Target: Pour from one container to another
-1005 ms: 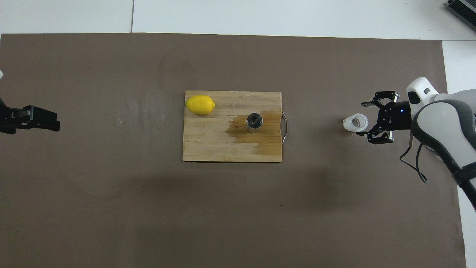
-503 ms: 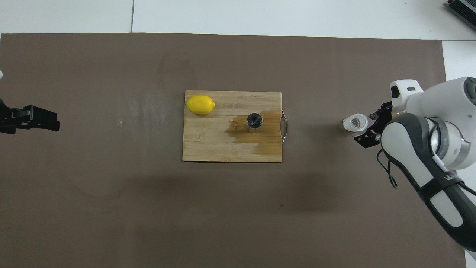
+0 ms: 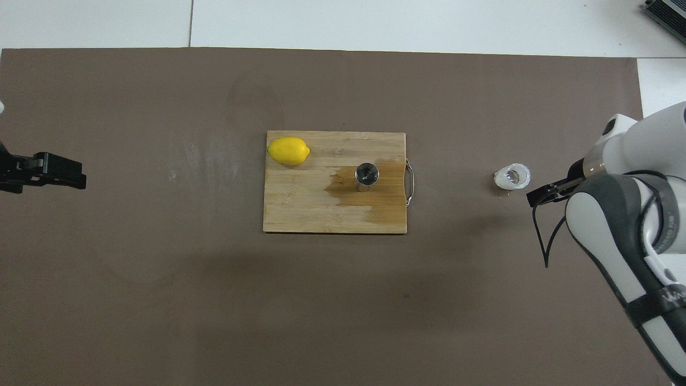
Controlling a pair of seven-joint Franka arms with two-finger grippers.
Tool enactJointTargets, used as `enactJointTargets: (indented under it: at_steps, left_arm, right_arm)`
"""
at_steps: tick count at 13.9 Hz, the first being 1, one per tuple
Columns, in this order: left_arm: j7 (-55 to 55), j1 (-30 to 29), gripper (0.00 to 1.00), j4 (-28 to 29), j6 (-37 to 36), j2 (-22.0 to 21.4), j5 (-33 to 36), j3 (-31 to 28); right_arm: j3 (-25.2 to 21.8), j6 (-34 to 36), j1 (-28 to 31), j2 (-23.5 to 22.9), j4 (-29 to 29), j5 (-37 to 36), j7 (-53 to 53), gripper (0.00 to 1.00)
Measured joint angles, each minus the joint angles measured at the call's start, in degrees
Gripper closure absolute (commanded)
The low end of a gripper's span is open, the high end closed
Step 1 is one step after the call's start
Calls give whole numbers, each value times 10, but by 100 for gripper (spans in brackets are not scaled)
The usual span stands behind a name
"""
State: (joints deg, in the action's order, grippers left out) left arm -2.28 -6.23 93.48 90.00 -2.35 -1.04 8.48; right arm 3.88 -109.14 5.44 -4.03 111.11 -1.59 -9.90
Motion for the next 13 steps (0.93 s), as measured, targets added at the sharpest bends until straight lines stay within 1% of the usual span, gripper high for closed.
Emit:
enactJointTargets:
  at_steps: [3, 6, 8, 13]
  left_arm:
    - [0, 0, 0, 0, 0, 0, 0, 0]
    - [0, 0, 0, 0, 0, 0, 0, 0]
    - [0, 0, 0, 0, 0, 0, 0, 0]
    - [0, 0, 0, 0, 0, 0, 0, 0]
  right_arm:
    - [5, 108, -1, 12, -80, 0, 148, 0]
    - [13, 171, -4, 21, -155, 3, 181, 0]
    - [15, 181, -5, 35, -177, 6, 183, 0]
    - [13, 181, 3, 43, -183, 6, 183, 0]
